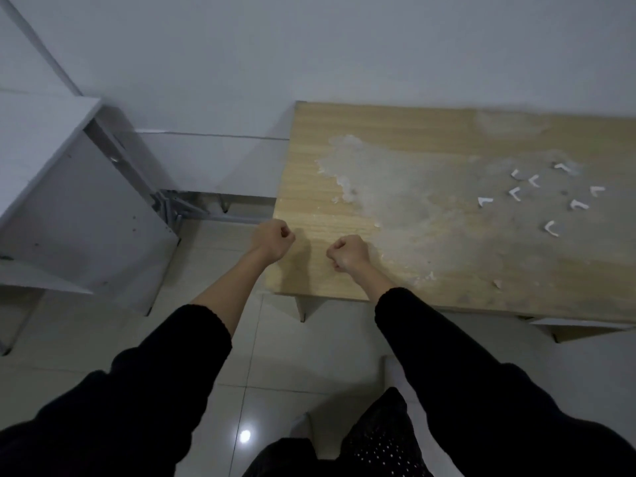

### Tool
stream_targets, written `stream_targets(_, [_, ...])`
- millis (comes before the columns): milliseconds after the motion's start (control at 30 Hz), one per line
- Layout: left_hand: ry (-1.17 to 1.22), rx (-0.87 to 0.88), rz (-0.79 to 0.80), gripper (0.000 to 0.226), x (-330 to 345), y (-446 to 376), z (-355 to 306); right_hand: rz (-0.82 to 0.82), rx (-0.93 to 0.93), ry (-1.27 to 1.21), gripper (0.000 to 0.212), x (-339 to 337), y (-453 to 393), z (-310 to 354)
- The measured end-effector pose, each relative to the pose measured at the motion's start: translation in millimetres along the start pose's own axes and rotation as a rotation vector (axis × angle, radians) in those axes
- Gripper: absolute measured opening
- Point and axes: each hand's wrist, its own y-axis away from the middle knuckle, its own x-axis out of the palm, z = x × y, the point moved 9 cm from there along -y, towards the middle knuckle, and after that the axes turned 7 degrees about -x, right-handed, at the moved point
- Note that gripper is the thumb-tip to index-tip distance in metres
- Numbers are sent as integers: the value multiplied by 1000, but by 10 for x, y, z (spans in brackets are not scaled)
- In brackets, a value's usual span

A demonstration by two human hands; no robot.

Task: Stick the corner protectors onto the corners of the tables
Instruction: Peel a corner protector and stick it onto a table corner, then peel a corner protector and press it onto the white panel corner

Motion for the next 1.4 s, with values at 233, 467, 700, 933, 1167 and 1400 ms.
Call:
stream_targets(233, [3, 225, 170, 17, 671, -128, -1420, -159, 42, 7, 35, -1341, -350, -376])
stream_targets(467, [3, 396, 276, 19, 1387, -255, -2923, -334, 109, 40, 21, -2759, -678, -964])
stream_targets(700, [12, 454, 296, 13, 2026, -455, -4053, -496, 138, 102, 15, -3851, -1028, -1419])
stream_targets(933, [-11, 458, 327, 10, 2435, -659, -4614, -468, 138, 158, 14, -4302, -1454, -1684])
stream_targets(1167, [-50, 420, 310, 22, 2695, -838, -4906, -380, 78, 115, 14, -4486, -1774, -1853])
stream_targets(1400, [-55, 373, 309, 19, 2828, -801, -4981, -351, 79, 117, 29, -4485, -1864, -1958])
